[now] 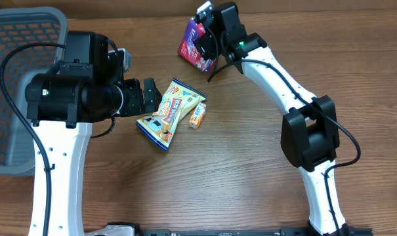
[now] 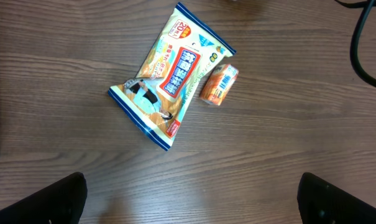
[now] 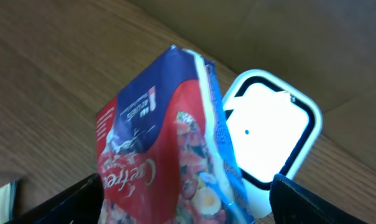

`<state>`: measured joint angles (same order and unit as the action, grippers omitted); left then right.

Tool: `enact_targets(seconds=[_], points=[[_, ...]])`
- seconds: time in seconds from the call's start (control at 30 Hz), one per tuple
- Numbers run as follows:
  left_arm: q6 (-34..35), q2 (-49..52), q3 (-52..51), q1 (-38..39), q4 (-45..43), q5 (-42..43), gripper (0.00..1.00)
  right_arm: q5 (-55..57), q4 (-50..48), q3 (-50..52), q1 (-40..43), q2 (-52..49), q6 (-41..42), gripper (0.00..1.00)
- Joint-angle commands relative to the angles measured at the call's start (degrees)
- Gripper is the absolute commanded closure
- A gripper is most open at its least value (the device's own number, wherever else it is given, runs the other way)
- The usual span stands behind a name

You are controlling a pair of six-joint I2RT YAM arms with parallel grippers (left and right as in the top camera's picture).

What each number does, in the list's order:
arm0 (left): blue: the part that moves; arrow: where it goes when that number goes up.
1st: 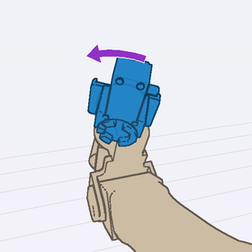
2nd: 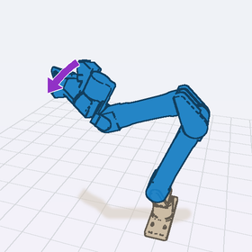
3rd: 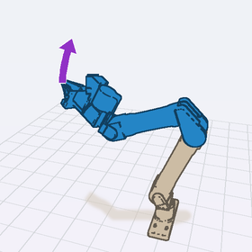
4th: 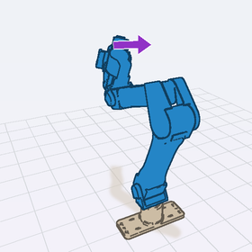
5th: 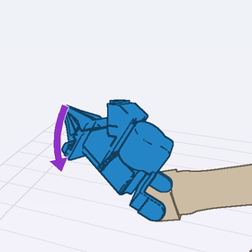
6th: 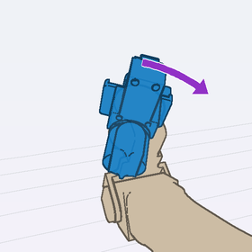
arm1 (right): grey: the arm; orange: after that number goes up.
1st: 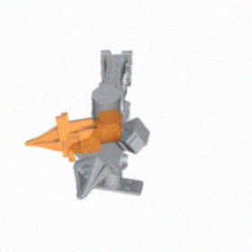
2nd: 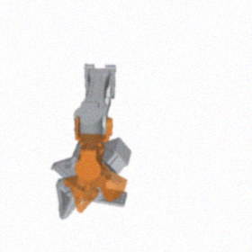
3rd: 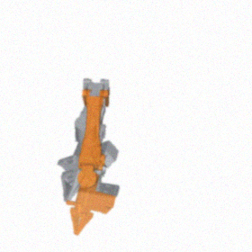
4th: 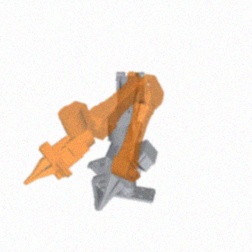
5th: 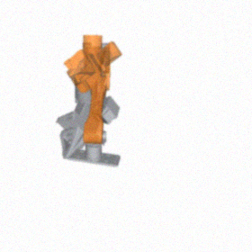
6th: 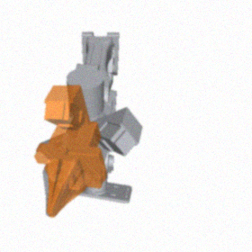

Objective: Scan the item barcode
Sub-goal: 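Hold the box against the scanner face with the right gripper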

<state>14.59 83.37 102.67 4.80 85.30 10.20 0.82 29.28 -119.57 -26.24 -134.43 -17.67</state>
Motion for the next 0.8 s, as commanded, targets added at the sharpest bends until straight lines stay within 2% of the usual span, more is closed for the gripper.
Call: enact_targets(seconds=[0.0, 0.17, 0.3, 0.67, 0.7, 0.73, 0.77], points=[[-0.4, -0.1, 0.1, 0.1, -0.1, -0.6, 0.0, -4.6, 0.0, -0.7, 0.1, -0.6, -0.3, 0.14], [-0.4, -0.1, 0.1, 0.1, -0.1, -0.6, 0.0, -4.8, 0.8, -0.7, -0.2, -1.9, -0.1, 0.14], [-0.4, -0.1, 0.1, 0.1, -0.1, -0.6, 0.0, -4.8, 1.3, -0.7, -0.2, -1.9, 1.6, 0.23], [-0.4, -0.1, 0.1, 0.1, -0.1, -0.6, 0.0, -4.4, 4.5, -0.4, 0.5, -2.1, 1.6, 0.22], [-0.4, -0.1, 0.1, 0.1, -0.1, -0.6, 0.0, -4.4, 4.9, -0.4, 0.5, -2.2, 1.6, 0.26], [-0.4, -0.1, 0.1, 0.1, -0.1, -0.6, 0.0, -4.4, 5.6, -0.4, 0.5, -2.2, 1.6, 0.35], [-0.4, -0.1, 0.1, 0.1, -0.1, -0.6, 0.0, -4.4, 6.3, -0.4, 0.5, -2.2, 1.6, 0.5]])
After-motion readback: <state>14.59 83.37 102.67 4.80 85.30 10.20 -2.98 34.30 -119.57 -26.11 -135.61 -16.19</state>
